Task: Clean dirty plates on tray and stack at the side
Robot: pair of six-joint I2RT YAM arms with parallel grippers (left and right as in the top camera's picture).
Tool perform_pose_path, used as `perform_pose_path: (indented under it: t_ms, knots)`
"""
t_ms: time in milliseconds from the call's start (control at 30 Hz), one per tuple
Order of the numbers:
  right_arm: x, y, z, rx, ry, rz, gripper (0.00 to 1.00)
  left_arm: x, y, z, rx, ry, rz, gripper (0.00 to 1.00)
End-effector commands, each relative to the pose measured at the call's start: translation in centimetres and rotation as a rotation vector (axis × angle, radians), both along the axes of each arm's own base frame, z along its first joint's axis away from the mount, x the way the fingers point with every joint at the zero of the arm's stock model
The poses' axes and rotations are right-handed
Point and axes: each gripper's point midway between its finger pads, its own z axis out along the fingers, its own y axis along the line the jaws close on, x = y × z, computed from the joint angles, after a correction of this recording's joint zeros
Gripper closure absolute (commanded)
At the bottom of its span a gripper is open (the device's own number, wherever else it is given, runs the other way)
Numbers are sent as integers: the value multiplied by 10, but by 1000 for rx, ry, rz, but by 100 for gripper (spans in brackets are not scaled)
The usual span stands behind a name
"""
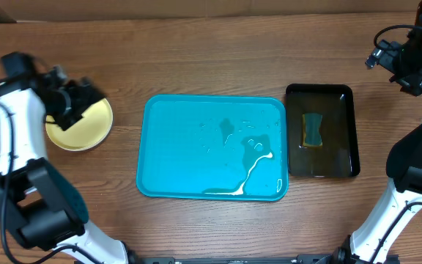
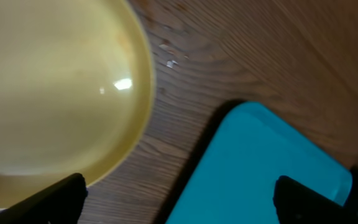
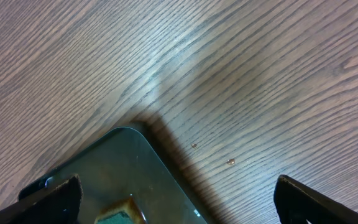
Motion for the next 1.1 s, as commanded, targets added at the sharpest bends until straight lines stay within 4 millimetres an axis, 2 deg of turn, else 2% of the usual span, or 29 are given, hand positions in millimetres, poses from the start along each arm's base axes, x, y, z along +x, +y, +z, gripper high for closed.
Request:
perform_pose_path:
  t_ms: [0,233,367,867,1067]
  knots:
    - [3,-1,11,-11,-30,-5,0,4,-27,-6,33,6,-114,0]
    - [3,-1,11,-11,-30,-5,0,8,-62,-9,70,17,-204,0]
    - [3,-1,11,-11,-30,-5,0,9,-71,-9,71,16,-226,0]
    - [3,-1,10,-10,-29,-5,0,9,-72,-9,72,16,-227,0]
    - [4,6,9,-9,-26,12,0,9,-72,-9,71,17,-227,0]
